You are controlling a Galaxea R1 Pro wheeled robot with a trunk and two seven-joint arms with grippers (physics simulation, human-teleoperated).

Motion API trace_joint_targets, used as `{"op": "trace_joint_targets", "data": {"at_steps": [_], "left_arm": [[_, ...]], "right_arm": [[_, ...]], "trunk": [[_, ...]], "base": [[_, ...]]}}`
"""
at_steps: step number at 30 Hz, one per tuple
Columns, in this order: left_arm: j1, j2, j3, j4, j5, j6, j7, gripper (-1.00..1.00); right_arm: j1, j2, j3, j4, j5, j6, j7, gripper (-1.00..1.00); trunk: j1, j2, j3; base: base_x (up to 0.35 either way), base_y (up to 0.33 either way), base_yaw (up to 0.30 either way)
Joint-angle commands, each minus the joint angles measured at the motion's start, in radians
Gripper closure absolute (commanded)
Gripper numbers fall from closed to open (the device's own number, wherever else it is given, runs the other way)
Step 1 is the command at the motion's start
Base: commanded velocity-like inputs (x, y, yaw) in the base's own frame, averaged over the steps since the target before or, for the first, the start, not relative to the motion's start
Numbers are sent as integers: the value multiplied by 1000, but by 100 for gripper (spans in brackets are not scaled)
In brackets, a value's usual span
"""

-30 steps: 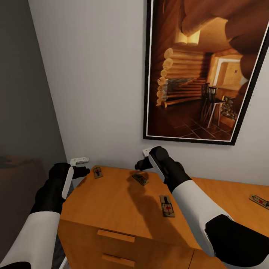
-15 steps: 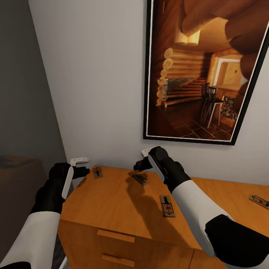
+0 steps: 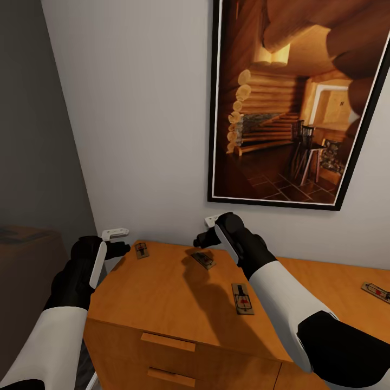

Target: Take the four mousetraps from the cabinet in the bathroom and place them on the bathroom floor. Make sure all four end up on the same floor surface, and ensure that at least two of them are either under or directly next to the same bathroom sink.

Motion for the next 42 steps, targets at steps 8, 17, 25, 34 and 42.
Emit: {"op": "trace_joint_targets", "data": {"at_steps": [8,17,25,34,42], "left_arm": [[-1,0,0,0,2,4,3,-100],[-1,0,0,0,2,4,3,-100],[0,0,0,0,2,4,3,-100],[0,0,0,1,2,4,3,-100],[-1,0,0,1,2,4,3,-100]], "right_arm": [[-1,0,0,2,-4,4,-1,-100],[-1,0,-4,10,-5,4,-1,-100],[-1,0,-5,14,-6,4,-1,-100],[-1,0,-6,14,-5,4,-3,-100],[-1,0,-6,15,-5,4,-4,-100]], "trunk": [[0,-1,-1],[0,-1,-1],[0,-1,-1],[0,-1,-1],[0,-1,-1]], "base": [[0,0,0],[0,0,0],[0,0,0],[0,0,0],[0,0,0]]}}
